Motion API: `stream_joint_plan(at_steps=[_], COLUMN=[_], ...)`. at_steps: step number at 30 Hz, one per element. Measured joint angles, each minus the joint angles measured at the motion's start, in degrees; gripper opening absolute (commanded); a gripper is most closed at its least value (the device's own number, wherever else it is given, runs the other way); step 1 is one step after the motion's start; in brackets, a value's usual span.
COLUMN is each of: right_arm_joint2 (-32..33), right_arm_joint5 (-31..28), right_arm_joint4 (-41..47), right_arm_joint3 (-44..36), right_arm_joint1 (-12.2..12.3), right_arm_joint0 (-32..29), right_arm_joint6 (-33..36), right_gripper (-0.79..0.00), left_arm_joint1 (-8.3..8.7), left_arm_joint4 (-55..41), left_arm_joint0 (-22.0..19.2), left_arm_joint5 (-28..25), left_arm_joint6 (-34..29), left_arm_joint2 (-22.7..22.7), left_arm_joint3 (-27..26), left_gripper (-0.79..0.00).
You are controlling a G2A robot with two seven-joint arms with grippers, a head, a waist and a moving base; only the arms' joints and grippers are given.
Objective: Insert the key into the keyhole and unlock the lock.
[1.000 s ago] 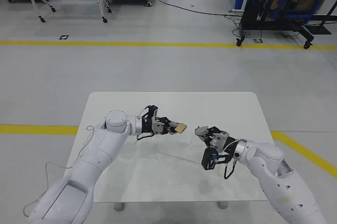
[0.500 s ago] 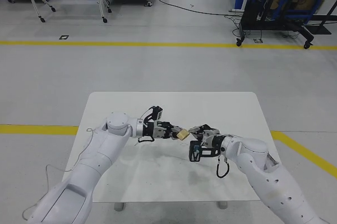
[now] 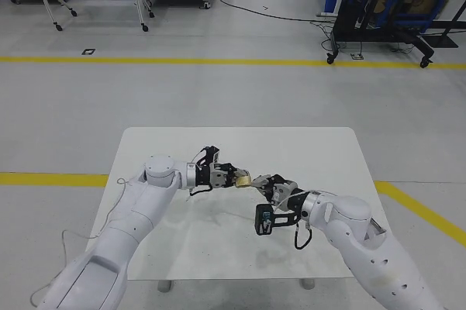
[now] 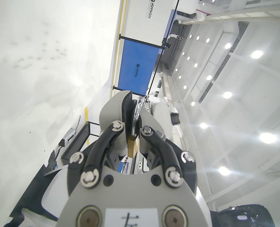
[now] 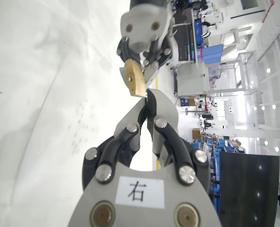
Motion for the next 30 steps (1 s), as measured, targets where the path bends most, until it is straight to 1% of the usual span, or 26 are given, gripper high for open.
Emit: stream_joint_plan(at_steps=[2, 6, 10, 14, 17, 22, 27, 30], right_arm_joint2=[0.6, 0.1, -1.8, -3.7, -4.6, -5.1, -5.3, -5.1], right_arm_joint5=[0.2, 0.1, -0.3, -0.4, -0.2, 0.1, 0.3, 0.8], right_arm_joint4=[-1.4, -2.4, -2.0, 0.0, 0.7, 1.1, 2.0, 2.1], right_arm_joint3=[-1.3, -1.7, 0.6, 4.9, 7.6, 9.8, 11.2, 11.4], right_arm_joint1=[0.4, 0.8, 0.8, 0.4, 0.3, 0.2, 0.2, 0.4], right_arm_joint0=[-1.3, -1.8, 0.0, 3.0, 4.8, 6.1, 6.8, 6.7], right_arm_joint6=[-3.1, -7.8, -12.0, -15.5, -16.9, -17.2, -17.6, -18.3], right_gripper=[-0.785, -0.785, -0.785, -0.785, -0.785, -0.785, -0.785, -0.785], left_arm_joint1=[-0.23, -0.69, -0.99, -1.15, -1.28, -1.48, -1.66, -1.82], left_arm_joint4=[-0.9, -2.2, -1.8, -1.6, -1.2, -1.3, -2.3, -2.3], left_arm_joint0=[-0.3, -0.6, -1.0, -1.5, -1.8, -2.0, -2.3, -2.6], left_arm_joint5=[3.0, 6.2, 6.5, 6.1, 5.9, 5.5, 6.3, 7.7], left_arm_joint6=[1.6, 2.6, 1.8, 0.3, 0.2, -0.3, -2.1, -2.5], left_arm_joint2=[0.1, 0.5, 1.3, 1.8, 2.1, 2.4, 2.4, 2.8], left_arm_joint3=[0.8, 1.6, 1.8, 2.4, 2.9, 3.4, 4.3, 4.9], left_gripper=[-0.785, -0.785, -0.785, -0.785, -0.785, -0.785, -0.785, -0.785])
